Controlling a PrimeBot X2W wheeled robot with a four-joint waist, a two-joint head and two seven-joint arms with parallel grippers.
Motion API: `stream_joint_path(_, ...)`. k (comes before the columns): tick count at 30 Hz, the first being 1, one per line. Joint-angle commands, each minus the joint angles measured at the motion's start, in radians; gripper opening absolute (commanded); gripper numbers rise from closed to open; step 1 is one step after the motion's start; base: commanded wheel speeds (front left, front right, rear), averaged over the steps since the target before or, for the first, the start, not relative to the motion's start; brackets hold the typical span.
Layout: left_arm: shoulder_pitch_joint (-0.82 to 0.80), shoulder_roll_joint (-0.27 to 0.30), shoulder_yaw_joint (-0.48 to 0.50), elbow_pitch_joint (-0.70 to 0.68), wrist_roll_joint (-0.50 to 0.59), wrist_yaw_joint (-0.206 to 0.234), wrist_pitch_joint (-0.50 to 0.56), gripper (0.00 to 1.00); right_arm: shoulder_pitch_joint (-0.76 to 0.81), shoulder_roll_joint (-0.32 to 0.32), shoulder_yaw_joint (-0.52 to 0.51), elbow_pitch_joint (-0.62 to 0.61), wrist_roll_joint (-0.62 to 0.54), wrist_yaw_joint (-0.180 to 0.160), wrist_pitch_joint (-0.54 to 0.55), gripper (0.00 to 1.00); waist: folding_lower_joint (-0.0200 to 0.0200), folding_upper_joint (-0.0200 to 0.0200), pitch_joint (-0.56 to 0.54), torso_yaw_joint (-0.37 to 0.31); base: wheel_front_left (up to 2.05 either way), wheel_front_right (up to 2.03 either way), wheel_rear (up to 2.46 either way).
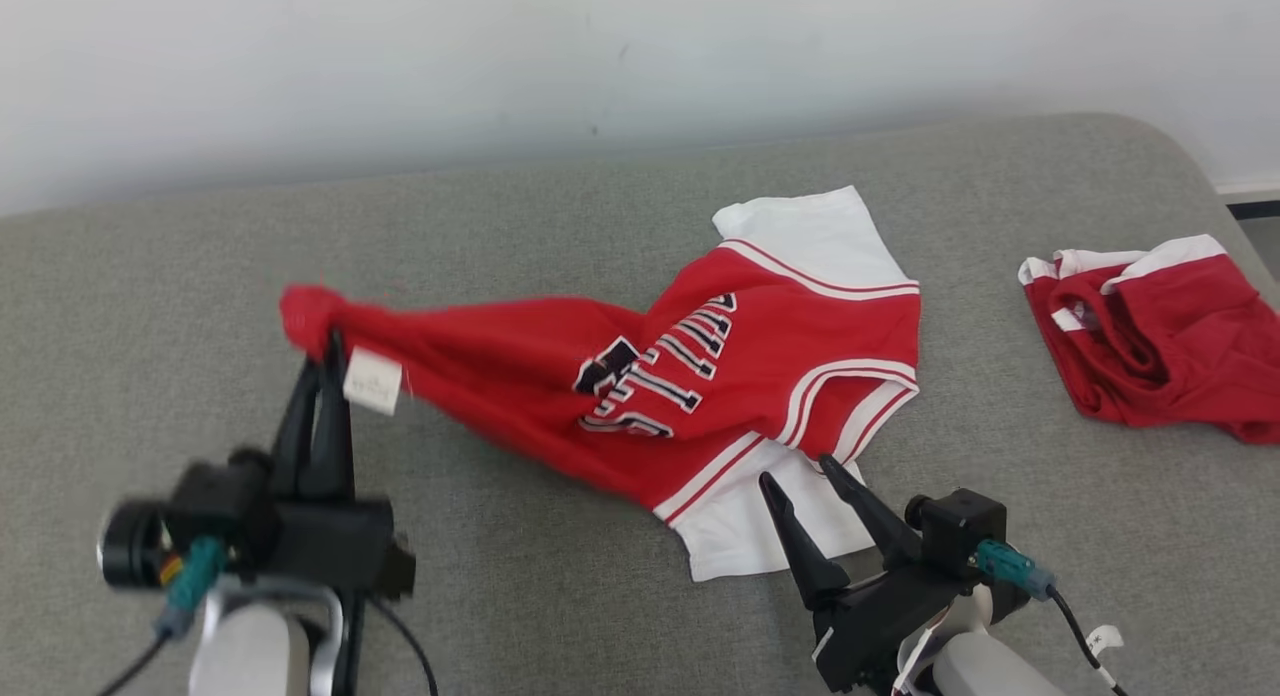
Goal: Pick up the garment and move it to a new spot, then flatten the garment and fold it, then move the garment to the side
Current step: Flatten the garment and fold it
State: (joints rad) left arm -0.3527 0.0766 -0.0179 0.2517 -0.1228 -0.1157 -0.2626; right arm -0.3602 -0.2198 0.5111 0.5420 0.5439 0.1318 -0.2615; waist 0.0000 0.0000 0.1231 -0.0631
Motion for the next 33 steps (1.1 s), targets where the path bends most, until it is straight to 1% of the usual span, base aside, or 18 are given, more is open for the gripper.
stream_joint_path(1, 0.054, -0.007, 0.009, 0.012, 0.0, -0.007, -0.003, 0.0, 0.019, 0.009, -0.002, 0.006, -0.006, -0.003, -0.005, 1.0, 0.0, 0.0, -0.011, -0.007, 0.0, 0.0, 0.0)
stream_joint_path(2, 0.079, -0.008, 0.017, 0.019, -0.001, -0.007, -0.003, 0.15, 0.021, 0.01, -0.004, 0.007, -0.006, -0.003, -0.005, 1.0, 0.0, 0.0, -0.014, -0.008, 0.0, 0.0, 0.0)
stream_joint_path(3, 0.108, -0.011, 0.028, 0.031, -0.01, -0.004, -0.003, 0.49, 0.023, 0.01, -0.005, 0.008, -0.006, -0.003, -0.005, 1.0, 0.0, 0.0, -0.017, -0.009, 0.0, 0.0, 0.0)
stream_joint_path(4, 0.14, -0.015, 0.042, 0.051, -0.017, -0.002, -0.003, 0.94, 0.027, 0.011, -0.006, 0.009, -0.005, -0.003, -0.005, 1.0, 0.0, 0.0, -0.02, -0.009, 0.0, 0.0, 0.0)
stream_joint_path(5, 0.167, -0.017, 0.055, 0.066, -0.021, 0.003, -0.003, 1.0, 0.032, 0.012, -0.008, 0.01, -0.004, -0.003, -0.005, 1.0, 0.0, 0.0, -0.023, -0.008, 0.0, 0.0, 0.0)
stream_joint_path(9, 0.272, -0.024, 0.099, 0.147, -0.027, 0.032, -0.003, 1.0, 0.049, 0.008, -0.024, 0.015, -0.003, -0.003, -0.005, 1.0, 0.0, 0.0, -0.041, 0.002, 0.0, 0.0, 0.0)
stream_joint_path(13, 0.336, -0.027, 0.112, 0.186, -0.037, 0.053, -0.003, 1.0, 0.074, 0.01, -0.053, 0.019, -0.011, -0.003, -0.005, 1.0, 0.0, 0.0, -0.066, 0.017, 0.0, 0.0, 0.0)
stream_joint_path(19, 0.379, -0.026, 0.103, 0.17, -0.082, 0.073, -0.003, 1.0, 0.118, 0.027, -0.112, 0.022, -0.033, -0.003, -0.005, 1.0, 0.0, 0.0, -0.103, 0.024, 0.0, 0.0, 0.0)
stream_joint_path(23, 0.389, -0.026, 0.093, 0.149, -0.096, 0.082, -0.003, 1.0, 0.145, 0.042, -0.173, 0.015, -0.07, -0.003, -0.005, 1.0, 0.0, 0.0, -0.112, 0.015, 0.0, 0.0, 0.0)
stream_joint_path(28, 0.39, -0.026, 0.079, 0.13, -0.106, 0.089, -0.003, 1.0, 0.172, 0.072, -0.223, 0.013, -0.117, -0.003, -0.005, 1.0, 0.0, 0.0, -0.107, 0.003, 0.0, 0.0, 0.0)
stream_joint_path(33, 0.376, -0.026, 0.06, 0.118, -0.113, 0.093, -0.003, 1.0, 0.177, 0.074, -0.252, 0.031, -0.137, -0.003, -0.005, 1.0, 0.0, 0.0, -0.084, 0.002, 0.0, 0.0, 0.0)
